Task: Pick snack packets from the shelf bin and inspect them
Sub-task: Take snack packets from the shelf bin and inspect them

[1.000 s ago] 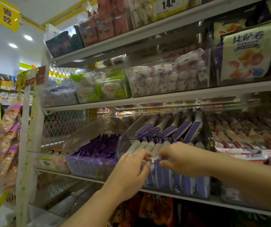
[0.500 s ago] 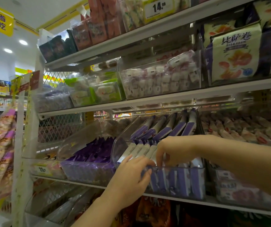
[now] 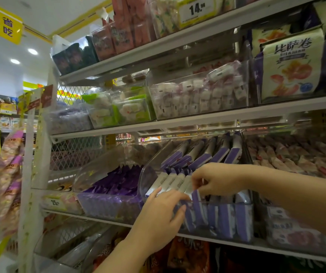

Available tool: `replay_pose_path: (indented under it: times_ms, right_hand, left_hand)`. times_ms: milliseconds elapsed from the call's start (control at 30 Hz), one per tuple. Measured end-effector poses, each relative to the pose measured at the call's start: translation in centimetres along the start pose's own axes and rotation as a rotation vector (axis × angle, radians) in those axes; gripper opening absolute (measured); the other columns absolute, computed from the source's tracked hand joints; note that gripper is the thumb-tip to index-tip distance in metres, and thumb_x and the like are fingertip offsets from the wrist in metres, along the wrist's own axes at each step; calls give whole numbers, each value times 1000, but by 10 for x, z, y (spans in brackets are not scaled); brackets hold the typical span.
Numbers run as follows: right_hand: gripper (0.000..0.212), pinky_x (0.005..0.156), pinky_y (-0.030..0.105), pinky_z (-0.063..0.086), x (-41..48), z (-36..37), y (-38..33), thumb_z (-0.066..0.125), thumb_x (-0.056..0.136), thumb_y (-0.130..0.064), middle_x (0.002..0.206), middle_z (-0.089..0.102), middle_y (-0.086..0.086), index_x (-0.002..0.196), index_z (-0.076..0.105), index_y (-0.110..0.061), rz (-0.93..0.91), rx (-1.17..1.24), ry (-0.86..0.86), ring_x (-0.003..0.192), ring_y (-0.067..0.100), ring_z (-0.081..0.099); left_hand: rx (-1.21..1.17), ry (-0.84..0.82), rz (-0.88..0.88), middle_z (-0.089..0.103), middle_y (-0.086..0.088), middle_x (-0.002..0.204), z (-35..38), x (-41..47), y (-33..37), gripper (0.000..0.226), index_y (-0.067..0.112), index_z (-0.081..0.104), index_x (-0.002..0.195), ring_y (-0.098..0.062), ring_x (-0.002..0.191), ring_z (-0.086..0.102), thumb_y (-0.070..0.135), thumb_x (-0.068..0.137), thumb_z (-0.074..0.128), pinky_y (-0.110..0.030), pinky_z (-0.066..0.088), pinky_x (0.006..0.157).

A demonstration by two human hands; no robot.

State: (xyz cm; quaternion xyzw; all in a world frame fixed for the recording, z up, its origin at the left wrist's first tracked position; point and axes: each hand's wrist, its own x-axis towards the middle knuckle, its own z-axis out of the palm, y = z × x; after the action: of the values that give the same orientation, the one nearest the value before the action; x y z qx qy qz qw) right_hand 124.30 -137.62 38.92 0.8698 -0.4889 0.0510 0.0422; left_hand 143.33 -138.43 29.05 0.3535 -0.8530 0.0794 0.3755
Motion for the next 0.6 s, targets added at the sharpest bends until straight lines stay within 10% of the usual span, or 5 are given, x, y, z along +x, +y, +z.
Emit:
replay_pose_path:
  times_ms: [367,600]
  right_hand:
    - [20,58,36,48,-10,-35,-15,33,100,-16,79,65,11,91,51,-13,186,675,751,58,19,66]
    - [16,58,31,59,-19,-8,-68,34,100,-12,84,69,14,97,49,-9,-109,967,931,65,21,71]
  left_hand:
    - [-62,4,-76,61,26,100,-6,-2,8,26,42,57,121,18,86,47,36,97,48,-20,9,114]
    - [-364,190,-243,70,17,97,-24,-26,2,20,38,66,106,8,73,59,28,99,51,-13,44,67]
